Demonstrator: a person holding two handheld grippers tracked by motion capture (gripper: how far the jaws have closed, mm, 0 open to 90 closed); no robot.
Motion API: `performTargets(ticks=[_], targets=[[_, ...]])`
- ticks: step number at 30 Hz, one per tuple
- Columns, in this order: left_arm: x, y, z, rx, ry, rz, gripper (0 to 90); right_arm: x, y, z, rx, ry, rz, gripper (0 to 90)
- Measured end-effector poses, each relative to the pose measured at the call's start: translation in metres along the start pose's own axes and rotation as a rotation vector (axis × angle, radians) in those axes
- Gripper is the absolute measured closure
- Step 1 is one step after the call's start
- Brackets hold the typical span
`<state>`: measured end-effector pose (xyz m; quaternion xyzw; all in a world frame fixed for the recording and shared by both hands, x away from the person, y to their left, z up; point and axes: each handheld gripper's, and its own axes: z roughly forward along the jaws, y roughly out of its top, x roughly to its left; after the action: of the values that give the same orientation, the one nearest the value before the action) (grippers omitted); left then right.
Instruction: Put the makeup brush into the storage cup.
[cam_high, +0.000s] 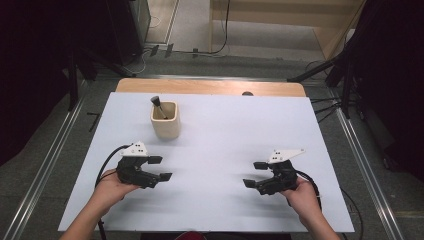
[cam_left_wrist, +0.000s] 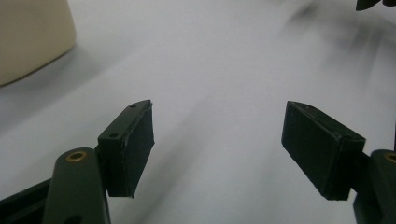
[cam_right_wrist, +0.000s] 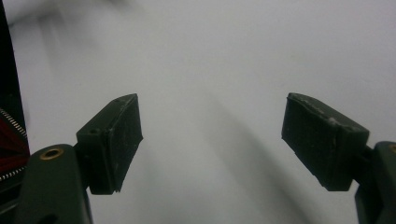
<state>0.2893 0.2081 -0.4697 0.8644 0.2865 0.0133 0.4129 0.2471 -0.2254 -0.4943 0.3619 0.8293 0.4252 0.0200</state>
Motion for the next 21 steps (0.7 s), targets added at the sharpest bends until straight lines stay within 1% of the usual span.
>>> performTargets(ticks=[3, 7, 20, 21], targets=[[0.0001, -0.0004, 0.0012, -0.001, 0.000, 0.001, 26.0, -0.0001, 0.0001, 0.0000, 0.000, 0.000, 0.001, 21.1], [-0.0002, -0.0015, 0.0036, 0.015, 0.004, 0.007, 26.0, -0.0005, 0.0000, 0.0000, 0.000, 0.000, 0.002, 21.1], [0.0001, -0.0022, 0.0035, 0.022, 0.010, 0.011, 26.0, 0.0000, 0.0002, 0.0005, 0.005, 0.000, 0.000, 21.1], [0.0004, -0.0023, 0.0033, 0.029, 0.014, 0.014, 26.0, 0.0000, 0.0002, 0.0005, 0.006, 0.001, 0.000, 21.1]])
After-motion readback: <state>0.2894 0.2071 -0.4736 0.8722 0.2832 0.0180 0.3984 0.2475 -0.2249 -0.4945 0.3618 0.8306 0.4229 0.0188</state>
